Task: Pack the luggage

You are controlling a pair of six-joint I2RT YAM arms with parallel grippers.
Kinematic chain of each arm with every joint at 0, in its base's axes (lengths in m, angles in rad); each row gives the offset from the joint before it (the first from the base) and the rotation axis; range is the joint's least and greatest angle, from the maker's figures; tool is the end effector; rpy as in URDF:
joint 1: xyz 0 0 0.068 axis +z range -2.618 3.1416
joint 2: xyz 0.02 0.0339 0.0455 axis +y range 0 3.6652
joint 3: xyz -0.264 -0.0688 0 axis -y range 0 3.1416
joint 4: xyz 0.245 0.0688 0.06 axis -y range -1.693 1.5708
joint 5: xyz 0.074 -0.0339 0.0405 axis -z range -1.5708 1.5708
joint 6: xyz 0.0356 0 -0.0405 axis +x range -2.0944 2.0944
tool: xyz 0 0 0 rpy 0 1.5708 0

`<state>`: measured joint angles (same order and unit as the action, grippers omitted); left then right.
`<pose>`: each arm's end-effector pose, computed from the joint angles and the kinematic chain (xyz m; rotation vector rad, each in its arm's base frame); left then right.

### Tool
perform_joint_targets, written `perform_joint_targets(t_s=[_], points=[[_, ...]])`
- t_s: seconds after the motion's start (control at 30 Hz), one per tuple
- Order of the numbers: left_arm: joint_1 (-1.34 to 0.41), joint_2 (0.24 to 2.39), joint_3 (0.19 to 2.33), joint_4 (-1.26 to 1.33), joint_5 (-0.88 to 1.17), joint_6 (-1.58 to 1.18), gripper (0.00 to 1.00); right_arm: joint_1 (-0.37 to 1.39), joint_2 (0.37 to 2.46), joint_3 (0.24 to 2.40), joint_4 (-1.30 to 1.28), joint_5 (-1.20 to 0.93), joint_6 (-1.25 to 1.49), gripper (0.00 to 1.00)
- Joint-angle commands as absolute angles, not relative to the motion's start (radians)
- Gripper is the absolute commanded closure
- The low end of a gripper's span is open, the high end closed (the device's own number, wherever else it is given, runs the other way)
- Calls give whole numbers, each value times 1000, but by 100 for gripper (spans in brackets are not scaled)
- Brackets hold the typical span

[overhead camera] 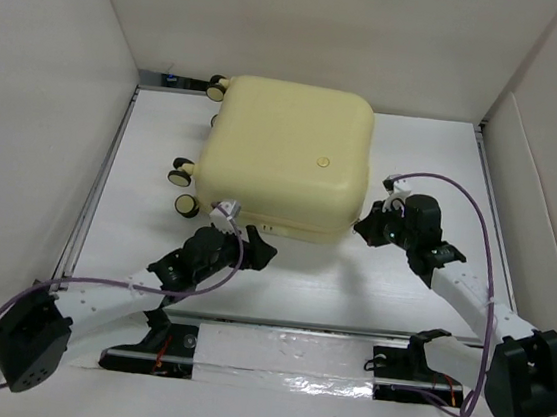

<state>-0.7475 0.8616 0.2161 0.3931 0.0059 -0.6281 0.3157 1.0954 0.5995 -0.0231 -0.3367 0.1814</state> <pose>0.1363 -0.1266 0.1870 0.1199 1.9319 -0.9565 0.2213 0.0847 0.2310 -0.3499 2.0951 0.6501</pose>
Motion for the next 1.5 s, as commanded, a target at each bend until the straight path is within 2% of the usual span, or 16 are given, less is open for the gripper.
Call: perform_joint_targets(t_s=[0.0,0.33,0.5,0.73,0.93,1.07,1.2,1.33,1.47], points=[[-779,977,316,505,-169,-618,24,298,1042,669,95,-357,153,100],[-779,1210,423,594,-178,-565,21,288,1032,617,159,-425,158,100],[-847,1298,491,669,-156,-580,23,363,1031,565,189,-402,181,100],[-891,1449,574,819,-161,-635,23,547,980,499,161,-220,222,100],[-891,1499,561,897,-271,-718,23,675,861,466,66,-40,268,100],[-891,1517,577,917,-285,-735,23,696,807,485,25,-52,276,100],[-902,1552,623,922,-249,-735,24,780,912,480,170,-83,334,100],[-902,1577,650,910,-196,-729,25,880,1103,529,403,47,409,100],[-902,1578,661,887,-184,-695,25,937,1244,690,407,70,374,100]])
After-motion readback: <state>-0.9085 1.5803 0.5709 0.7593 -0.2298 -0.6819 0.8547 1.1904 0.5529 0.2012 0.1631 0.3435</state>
